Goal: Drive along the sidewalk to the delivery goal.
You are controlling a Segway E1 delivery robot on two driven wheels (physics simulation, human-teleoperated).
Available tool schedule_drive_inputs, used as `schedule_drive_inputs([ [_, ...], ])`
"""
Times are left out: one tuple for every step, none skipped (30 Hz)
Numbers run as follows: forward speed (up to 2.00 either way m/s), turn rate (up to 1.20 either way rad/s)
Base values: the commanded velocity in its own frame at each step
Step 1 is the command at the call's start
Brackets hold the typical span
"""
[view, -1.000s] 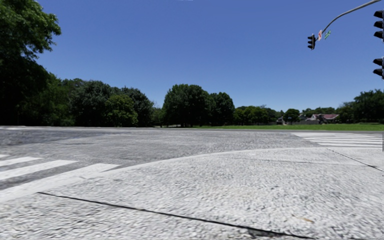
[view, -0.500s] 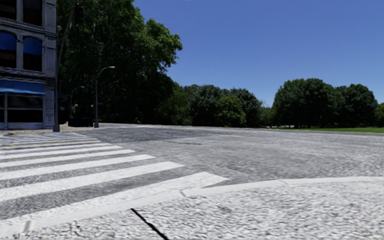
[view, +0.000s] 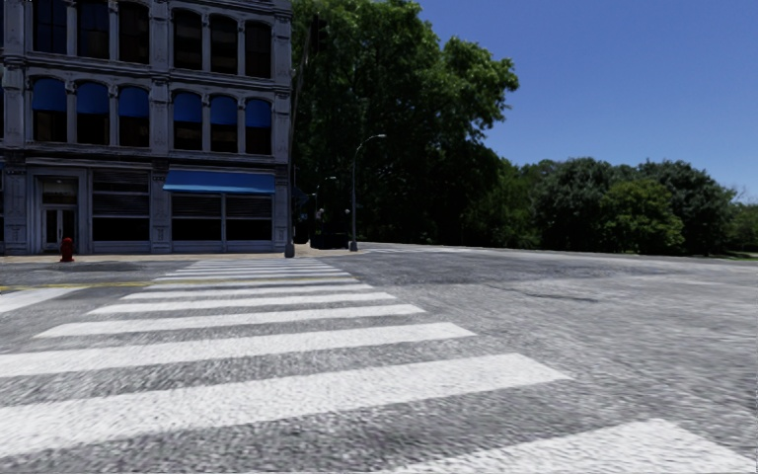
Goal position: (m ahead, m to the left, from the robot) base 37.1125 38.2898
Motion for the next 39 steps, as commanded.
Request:
schedule_drive_inputs([
  [2.0, 0.06],
  [2.0, 0.03],
  [2.0, 0.02],
  [2.0, 0.0],
  [2.0, 0.0],
  [2.0, 0.0],
  [2.0, 0.0],
  [2.0, 0.0],
  [2.0, 0.0],
  [2.0, 0.0],
  [2.0, 0.0],
  [2.0, 0.05],
  [2.0, 0.24],
  [2.0, 0.24],
  [2.0, 0.44],
  [2.0, 0.7],
  [2.0, 0.82],
  [2.0, 0.82],
  [2.0, 0.9],
  [2.0, 0.91],
  [2.0, 0.91],
  [2.0, 0.91],
  [2.0, 0.86],
  [2.0, 0.4],
  [2.0, 0.4],
  [2.0, 0.31],
  [2.0, 0.22],
  [2.0, 0.15],
  [2.0, 0.15],
  [2.0, 0.09],
  [2.0, 0.07],
  [2.0, 0.06],
  [2.0, 0.05],
  [2.0, 0.02],
  [2.0, 0.02],
  [2.0, 0.01],
  [2.0, 0.01],
  [2.0, 0.0],
  [2.0, 0.0],
])
